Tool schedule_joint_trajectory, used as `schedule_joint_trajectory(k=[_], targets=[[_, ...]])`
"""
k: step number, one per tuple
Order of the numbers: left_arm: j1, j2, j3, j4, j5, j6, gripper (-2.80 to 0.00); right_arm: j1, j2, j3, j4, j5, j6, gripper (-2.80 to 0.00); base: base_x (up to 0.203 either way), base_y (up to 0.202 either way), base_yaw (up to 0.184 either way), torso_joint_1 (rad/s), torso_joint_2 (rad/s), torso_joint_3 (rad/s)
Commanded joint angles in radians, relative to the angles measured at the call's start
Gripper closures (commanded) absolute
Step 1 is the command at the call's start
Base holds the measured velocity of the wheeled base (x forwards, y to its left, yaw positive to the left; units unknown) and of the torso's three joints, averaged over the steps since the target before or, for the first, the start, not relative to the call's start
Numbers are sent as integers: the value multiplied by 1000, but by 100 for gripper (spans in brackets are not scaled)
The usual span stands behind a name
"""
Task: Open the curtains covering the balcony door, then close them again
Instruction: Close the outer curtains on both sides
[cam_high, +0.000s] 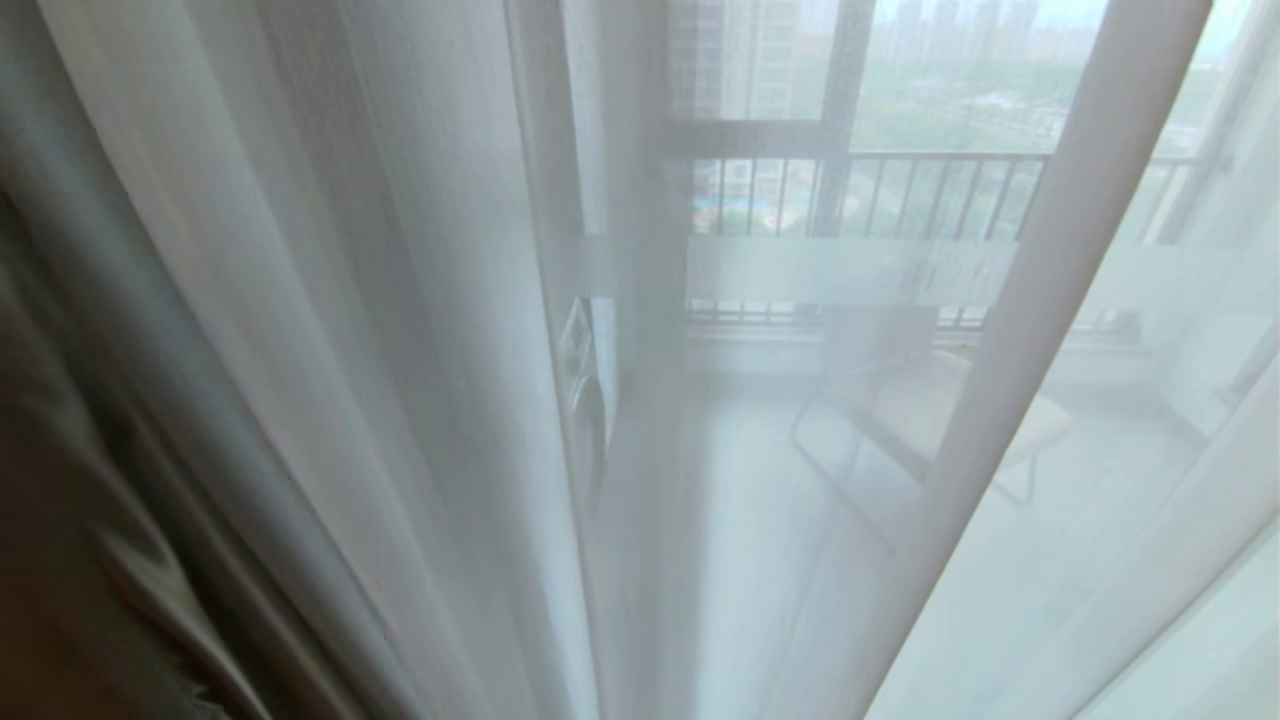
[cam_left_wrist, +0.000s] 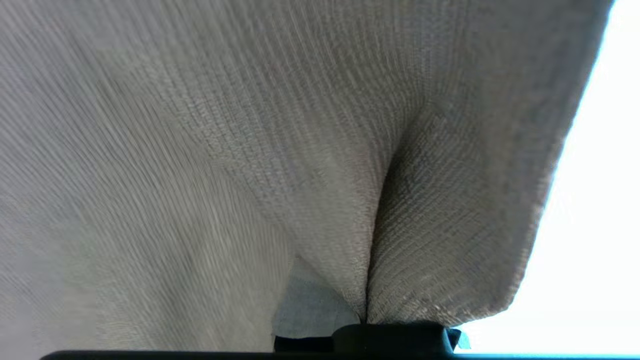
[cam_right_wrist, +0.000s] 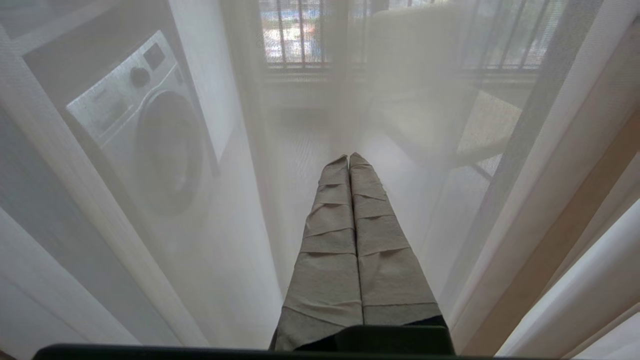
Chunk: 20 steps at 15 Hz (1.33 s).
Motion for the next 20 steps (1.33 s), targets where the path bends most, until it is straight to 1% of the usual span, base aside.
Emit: schedule_joint_trajectory(k=[1,3,7,9,11,14,18,20], targets=[[-135,-41,2,16,-3,-1,0,0,1,0,-1,1,0,0,0,0,0,0,0,0],[-221,-67,3,25,1,-1,0,0,1,0,-1,0,0,0,0,0,0,0,0,0],[-299,-106,24,46,-6,-1,0,0,1,0,-1,0,1,0,0,0,0,0,0,0],[-372,-117,24,89,2,0,0,0,1,0,-1,1,-1,0,0,0,0,0,0,0],[-446,-120,21,108,3,0,0,0,1,0,-1,0,-1,0,0,0,0,0,0,0],[-567,-117,23,113,9,3,0,0,1,0,-1,0,1,0,0,0,0,0,0,0],[-689,-104,18,113,21,5,0,0,1,0,-1,0,0,0,0,0,0,0,0,0],[-733,-96,16,113,23,5,0,0,1,0,-1,0,0,0,0,0,0,0,0,0]])
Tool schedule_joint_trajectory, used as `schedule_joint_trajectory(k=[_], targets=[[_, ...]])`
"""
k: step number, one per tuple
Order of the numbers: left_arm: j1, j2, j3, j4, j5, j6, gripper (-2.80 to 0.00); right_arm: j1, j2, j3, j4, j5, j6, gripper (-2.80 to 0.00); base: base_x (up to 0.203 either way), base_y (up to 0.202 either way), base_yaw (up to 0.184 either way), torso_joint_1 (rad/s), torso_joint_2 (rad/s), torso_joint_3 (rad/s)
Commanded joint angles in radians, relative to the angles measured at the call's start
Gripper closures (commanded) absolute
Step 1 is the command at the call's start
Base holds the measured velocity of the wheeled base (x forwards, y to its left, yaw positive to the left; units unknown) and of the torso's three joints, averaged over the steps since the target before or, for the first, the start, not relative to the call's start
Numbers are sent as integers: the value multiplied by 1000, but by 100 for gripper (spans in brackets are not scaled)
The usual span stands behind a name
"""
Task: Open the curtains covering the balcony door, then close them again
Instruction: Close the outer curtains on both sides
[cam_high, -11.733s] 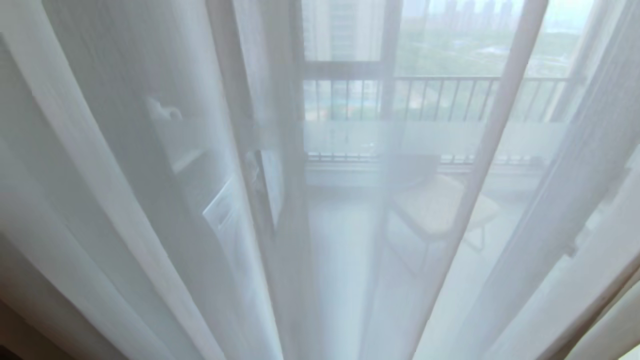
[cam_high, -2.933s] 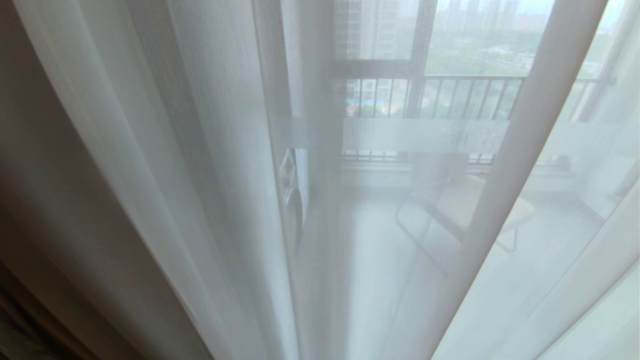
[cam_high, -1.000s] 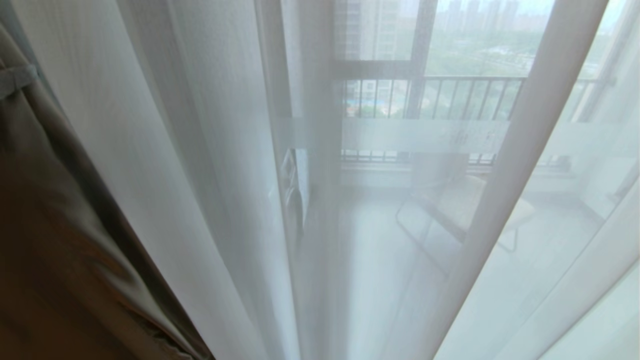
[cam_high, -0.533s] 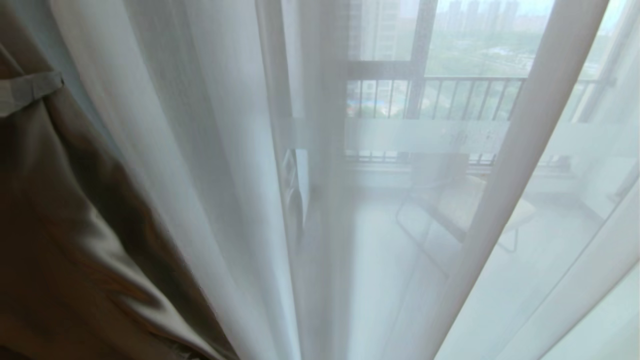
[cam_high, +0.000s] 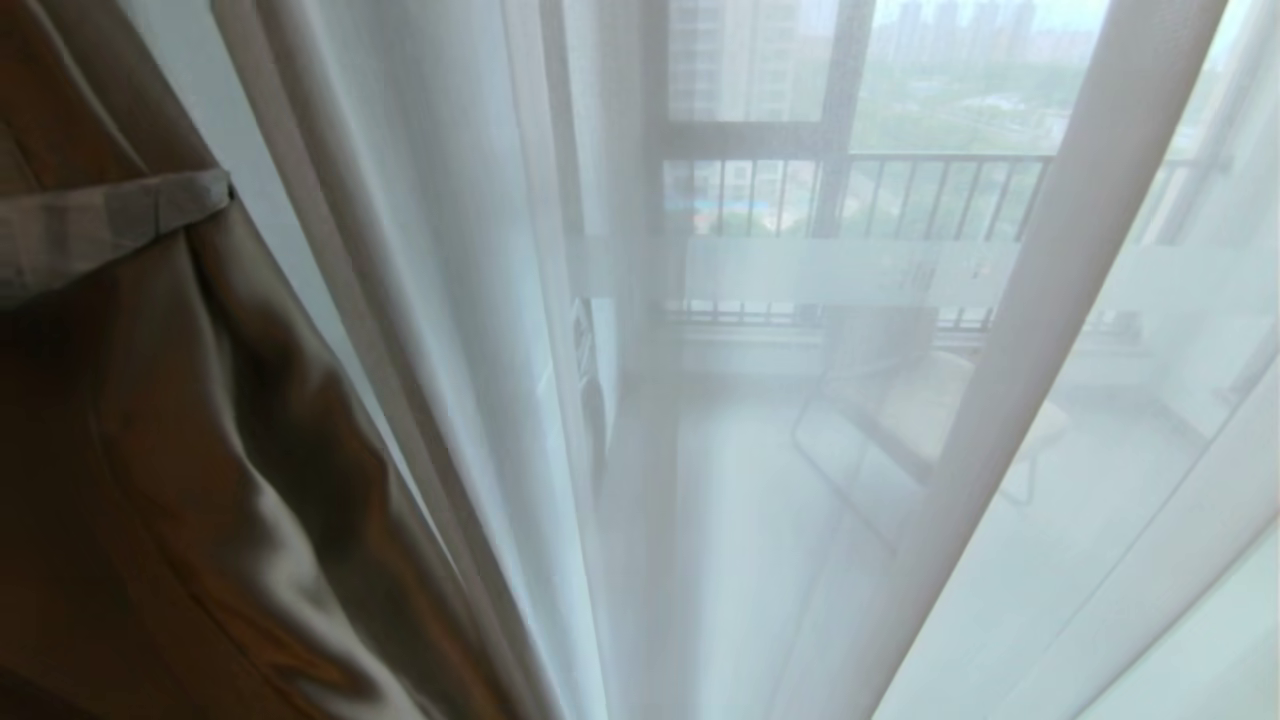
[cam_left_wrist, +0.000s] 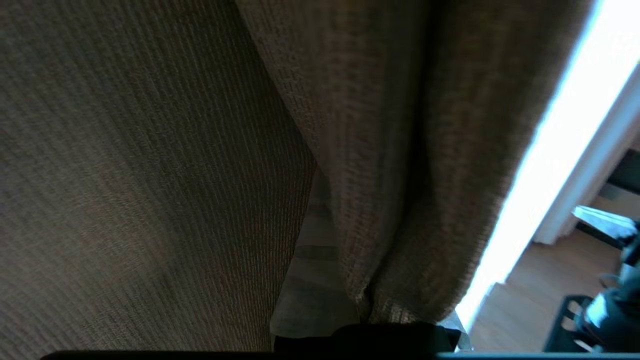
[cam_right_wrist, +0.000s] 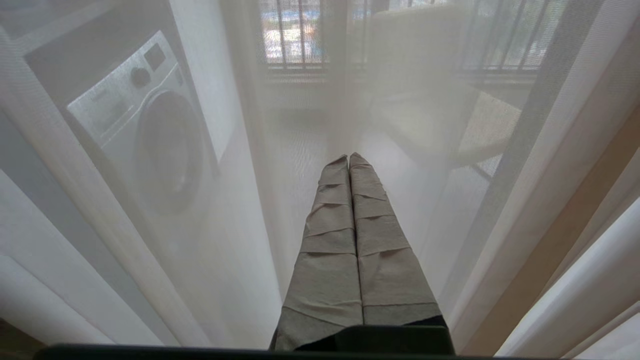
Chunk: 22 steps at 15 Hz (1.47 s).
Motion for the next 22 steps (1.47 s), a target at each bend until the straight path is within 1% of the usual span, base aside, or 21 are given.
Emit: schedule_joint_trajectory(k=[1,5,6,9,11,12,13,15,16,18,19,22], targets=[[-33,15,-2,-6,-3,-1,0,0,1,0,-1,0,-1,0,0,0,0,0,0,0],[-34,10,-3,-7,2,-1,0,0,1,0,-1,0,1,0,0,0,0,0,0,0],[-32,5,-3,-7,31,-1,0,0,1,0,-1,1,1,0,0,0,0,0,0,0],[-31,-2,-1,-12,173,-2,0,0,1,0,-1,0,1,0,0,0,0,0,0,0],[-30,-3,0,-16,254,-2,0,0,1,0,-1,0,-1,0,0,0,0,0,0,0],[-30,-4,0,-18,321,-2,0,0,1,0,-1,0,1,0,0,0,0,0,0,0],[-30,-4,1,-22,374,-2,0,0,1,0,-1,0,0,0,0,0,0,0,0,0],[-16,-4,1,-43,457,-3,0,0,1,0,-1,0,1,0,0,0,0,0,0,0],[17,-4,5,-50,474,-3,0,0,1,0,-1,0,1,0,0,0,0,0,0,0],[85,-10,11,-61,483,-2,0,0,1,0,-1,1,-1,0,0,0,0,0,0,0],[107,-10,11,-62,484,-1,0,0,1,0,-1,0,1,0,0,0,0,0,0,0],[126,-8,13,-62,485,2,0,0,1,0,-1,0,-1,0,0,0,0,0,0,0]])
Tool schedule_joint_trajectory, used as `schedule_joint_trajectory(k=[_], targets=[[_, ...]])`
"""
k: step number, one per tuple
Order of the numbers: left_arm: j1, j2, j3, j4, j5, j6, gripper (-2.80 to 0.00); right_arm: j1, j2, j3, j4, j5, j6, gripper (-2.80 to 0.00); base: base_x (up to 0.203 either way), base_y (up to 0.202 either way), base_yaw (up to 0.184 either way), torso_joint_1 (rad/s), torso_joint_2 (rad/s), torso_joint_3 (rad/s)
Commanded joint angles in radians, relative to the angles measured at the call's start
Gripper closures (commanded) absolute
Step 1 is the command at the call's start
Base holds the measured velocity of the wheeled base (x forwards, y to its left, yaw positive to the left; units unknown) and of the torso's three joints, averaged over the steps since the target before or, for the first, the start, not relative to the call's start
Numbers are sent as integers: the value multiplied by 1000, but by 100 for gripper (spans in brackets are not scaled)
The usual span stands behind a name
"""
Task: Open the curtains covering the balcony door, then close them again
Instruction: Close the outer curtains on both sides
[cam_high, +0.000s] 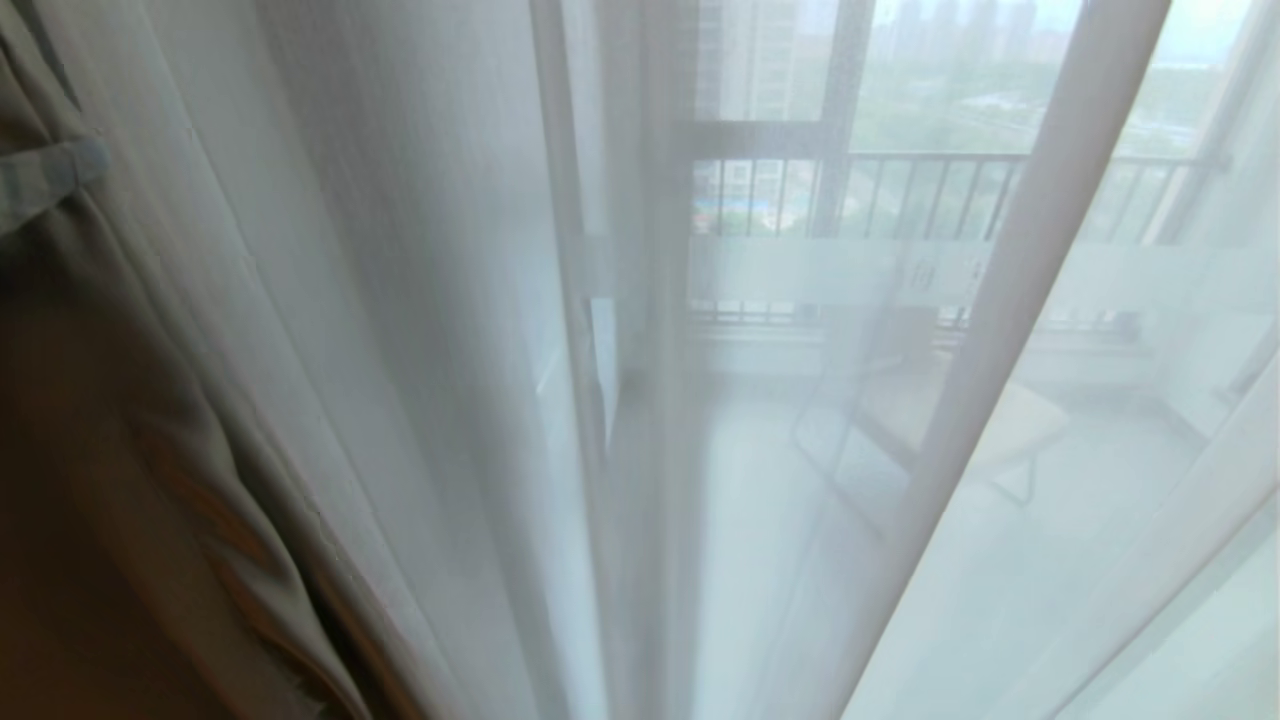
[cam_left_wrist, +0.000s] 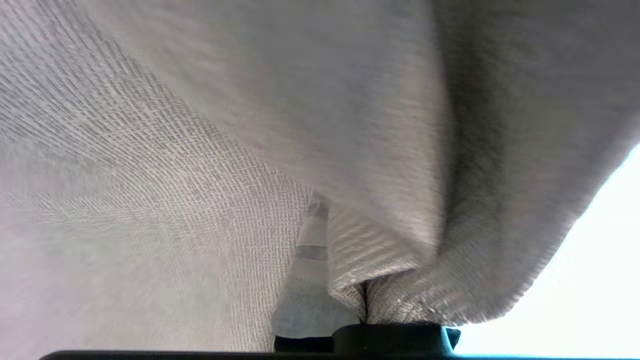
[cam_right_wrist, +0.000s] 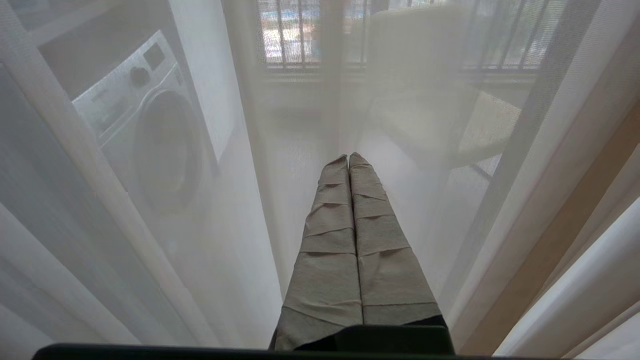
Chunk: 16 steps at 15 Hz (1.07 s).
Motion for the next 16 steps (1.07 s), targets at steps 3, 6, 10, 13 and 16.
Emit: schedule_joint_trajectory(k=[3,6,10,13,16], targets=[[12,2,1,-3,-1,0,-280,0,1,0,-1,0,1,0,0,0,0,0,0,0],[12,-15,12,-1,-3,-2,-280,0,1,0,-1,0,0,0,0,0,0,0,0,0],[12,-123,44,21,3,-4,-280,0,1,0,-1,0,0,0,0,0,0,0,0,0],[12,-298,112,100,7,-6,-280,0,1,0,-1,1,1,0,0,0,0,0,0,0],[11,-544,192,234,7,-6,-280,-1,1,0,-1,0,1,0,0,0,0,0,0,0]])
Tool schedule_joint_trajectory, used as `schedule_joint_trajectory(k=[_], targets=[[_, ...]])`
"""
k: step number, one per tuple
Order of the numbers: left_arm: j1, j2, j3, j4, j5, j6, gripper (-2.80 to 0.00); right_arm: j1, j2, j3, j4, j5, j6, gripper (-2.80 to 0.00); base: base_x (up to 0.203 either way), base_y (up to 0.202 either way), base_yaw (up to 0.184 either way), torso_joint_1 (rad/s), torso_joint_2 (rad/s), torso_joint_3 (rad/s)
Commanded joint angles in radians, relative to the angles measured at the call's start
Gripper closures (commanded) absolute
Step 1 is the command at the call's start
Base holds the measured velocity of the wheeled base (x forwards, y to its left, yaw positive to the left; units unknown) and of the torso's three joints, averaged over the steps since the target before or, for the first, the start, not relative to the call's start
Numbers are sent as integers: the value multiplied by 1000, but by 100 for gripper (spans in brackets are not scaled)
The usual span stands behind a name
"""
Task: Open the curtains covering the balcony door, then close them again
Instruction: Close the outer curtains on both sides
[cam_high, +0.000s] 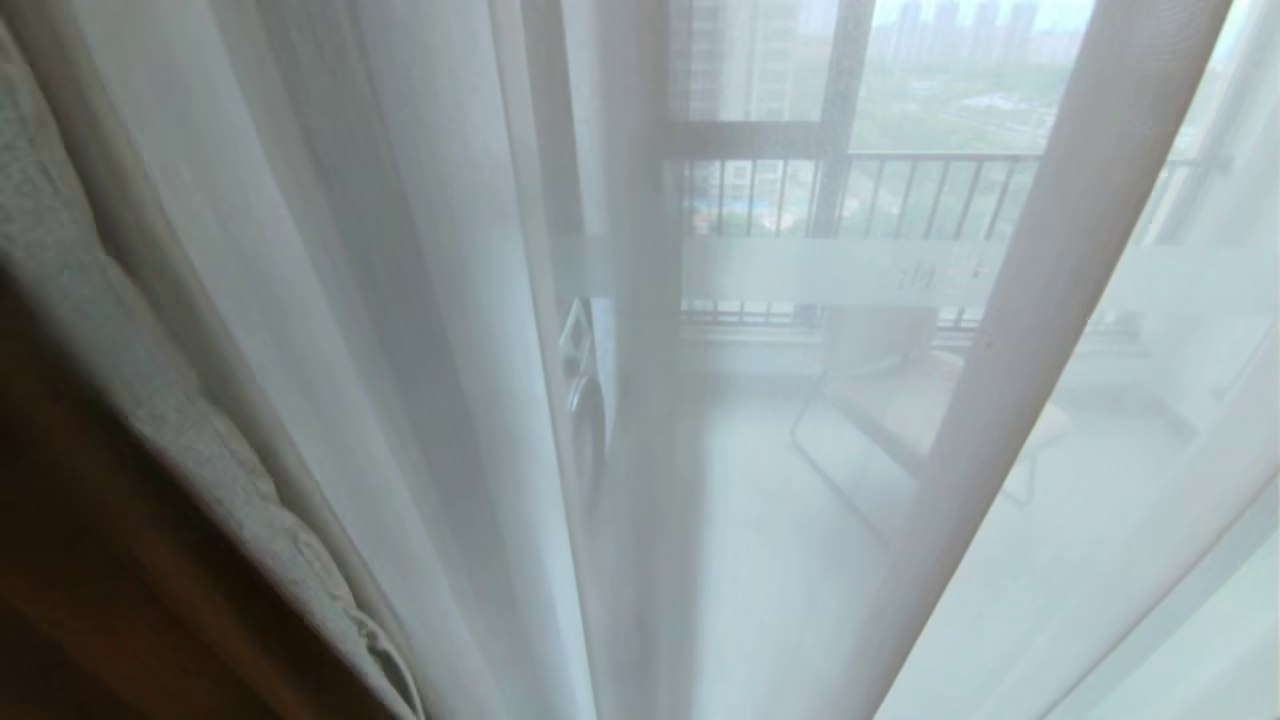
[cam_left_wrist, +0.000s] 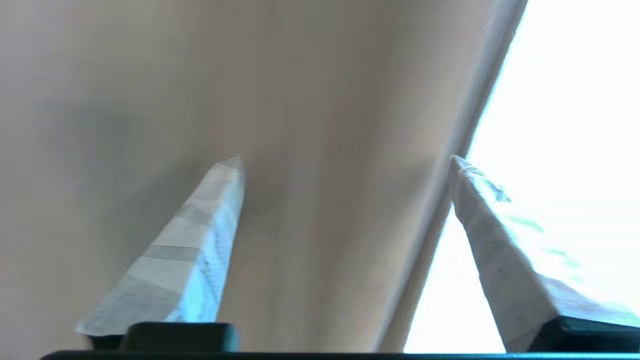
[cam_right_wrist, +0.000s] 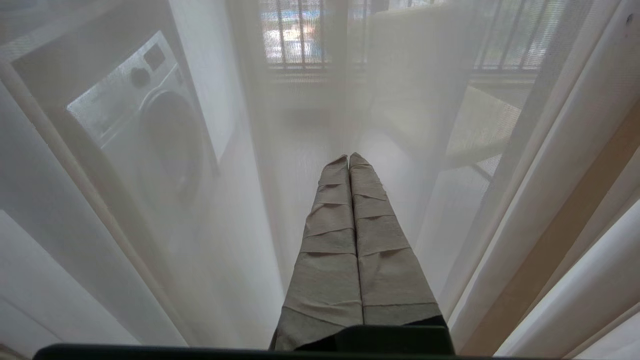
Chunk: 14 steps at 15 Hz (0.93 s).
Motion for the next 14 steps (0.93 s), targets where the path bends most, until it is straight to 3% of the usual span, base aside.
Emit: schedule_joint_trajectory(k=[1,4,10,11,14], targets=[[-1,-232,58,74,-1,-1,-280,0,1,0,-1,1,-1,0,0,0,0,0,0,0],[-2,-334,125,186,33,-3,-280,0,1,0,-1,0,0,0,0,0,0,0,0,0],[-1,-334,162,184,33,-4,-280,0,1,0,-1,0,0,0,0,0,0,0,0,0],[-2,-334,172,183,33,-3,0,0,1,0,-1,1,0,0,0,0,0,0,0,0],[-3,-334,206,153,33,-4,0,-1,1,0,-1,0,0,0,0,0,0,0,0,0]])
